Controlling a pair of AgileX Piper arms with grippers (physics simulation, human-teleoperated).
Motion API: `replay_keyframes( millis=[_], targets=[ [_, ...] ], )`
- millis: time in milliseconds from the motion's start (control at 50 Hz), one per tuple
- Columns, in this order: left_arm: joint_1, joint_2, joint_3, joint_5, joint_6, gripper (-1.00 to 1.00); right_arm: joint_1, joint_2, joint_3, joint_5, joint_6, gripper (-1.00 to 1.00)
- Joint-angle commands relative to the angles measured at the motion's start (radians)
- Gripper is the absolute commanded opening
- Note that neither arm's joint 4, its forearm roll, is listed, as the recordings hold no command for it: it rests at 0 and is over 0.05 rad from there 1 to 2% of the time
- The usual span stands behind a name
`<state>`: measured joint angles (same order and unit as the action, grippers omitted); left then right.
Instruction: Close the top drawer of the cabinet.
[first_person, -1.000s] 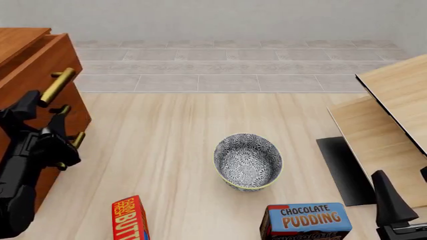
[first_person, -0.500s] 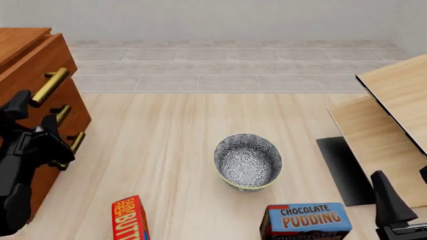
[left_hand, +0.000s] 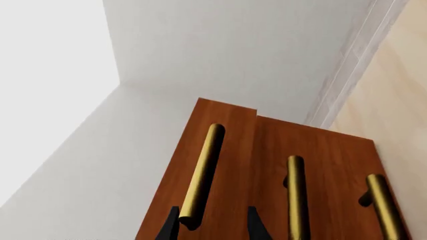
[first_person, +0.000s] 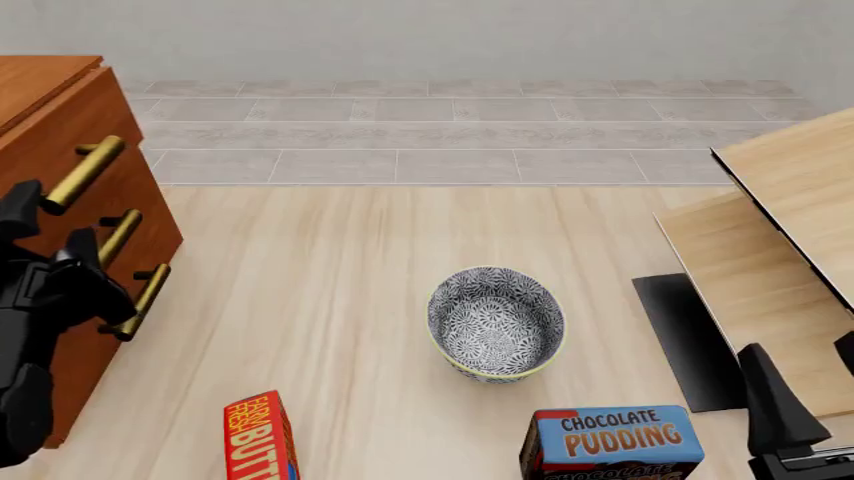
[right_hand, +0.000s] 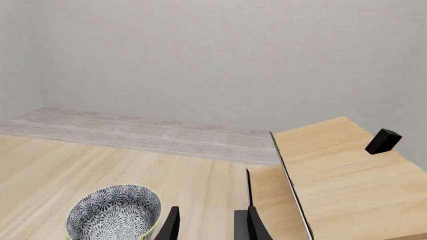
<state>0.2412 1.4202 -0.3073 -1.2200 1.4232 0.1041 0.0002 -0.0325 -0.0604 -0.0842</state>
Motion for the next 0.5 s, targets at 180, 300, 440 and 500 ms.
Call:
replay_keyframes(
  millis=[180,300,440,500],
  targets=[
    [0.081,0.015,0.002,0.002,0.000,1.00,0.007,0.000,0.009,-0.008,0.000,1.00],
    [0.100,0.022,-0.002,0.002,-0.002,1.00,0.005,0.000,0.016,-0.012,0.000,1.00],
    [0.127,0.030,-0.008,0.001,0.011,1.00,0.007,0.000,0.019,-0.012,-0.001,1.00],
    [0.144,0.033,-0.011,0.001,0.010,1.00,0.006,0.000,0.019,-0.012,-0.001,1.00]
  ],
)
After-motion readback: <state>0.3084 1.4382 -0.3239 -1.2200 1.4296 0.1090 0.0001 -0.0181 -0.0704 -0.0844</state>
